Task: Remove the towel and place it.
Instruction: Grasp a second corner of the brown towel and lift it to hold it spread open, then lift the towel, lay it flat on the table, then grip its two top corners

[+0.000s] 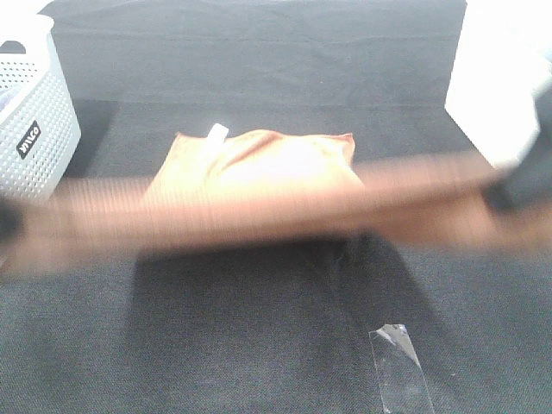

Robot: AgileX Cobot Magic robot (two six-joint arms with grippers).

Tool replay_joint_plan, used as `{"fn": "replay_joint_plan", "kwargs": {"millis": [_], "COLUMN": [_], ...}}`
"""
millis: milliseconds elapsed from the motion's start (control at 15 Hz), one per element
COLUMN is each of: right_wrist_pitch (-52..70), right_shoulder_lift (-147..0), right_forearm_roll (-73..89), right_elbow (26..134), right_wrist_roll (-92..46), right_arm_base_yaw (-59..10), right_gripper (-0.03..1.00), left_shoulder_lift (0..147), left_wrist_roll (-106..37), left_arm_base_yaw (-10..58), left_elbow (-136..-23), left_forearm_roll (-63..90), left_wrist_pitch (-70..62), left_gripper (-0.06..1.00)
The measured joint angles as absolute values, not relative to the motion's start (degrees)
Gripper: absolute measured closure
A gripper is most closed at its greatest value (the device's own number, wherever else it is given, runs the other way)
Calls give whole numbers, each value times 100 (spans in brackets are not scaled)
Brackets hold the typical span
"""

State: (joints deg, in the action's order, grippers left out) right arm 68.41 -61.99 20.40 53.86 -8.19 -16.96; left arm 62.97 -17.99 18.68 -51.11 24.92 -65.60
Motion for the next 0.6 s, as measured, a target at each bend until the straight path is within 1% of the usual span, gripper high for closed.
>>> {"fn": "replay_joint_plan", "kwargs": {"millis": [400,600], "right_wrist_pitch": [6830,6801], "right_shoulder_lift": [-5970,-5970], "right_forearm_roll": [2017,2091], "right_elbow": [4721,4291], "right_wrist_roll": [-682,-607], "right_arm_base_yaw": [-1696,-1696], "right_gripper": [97,97], "left_shoulder_lift": [6285,6285], "left_wrist_roll": [-1879,-1427], "left_arm_base_yaw": [1868,1868], "left_elbow": [-4435,-4148], "left_forearm_roll": [2813,2928], "left_wrist_pitch": [-6532,-6526], "left_gripper": [94,94]}}
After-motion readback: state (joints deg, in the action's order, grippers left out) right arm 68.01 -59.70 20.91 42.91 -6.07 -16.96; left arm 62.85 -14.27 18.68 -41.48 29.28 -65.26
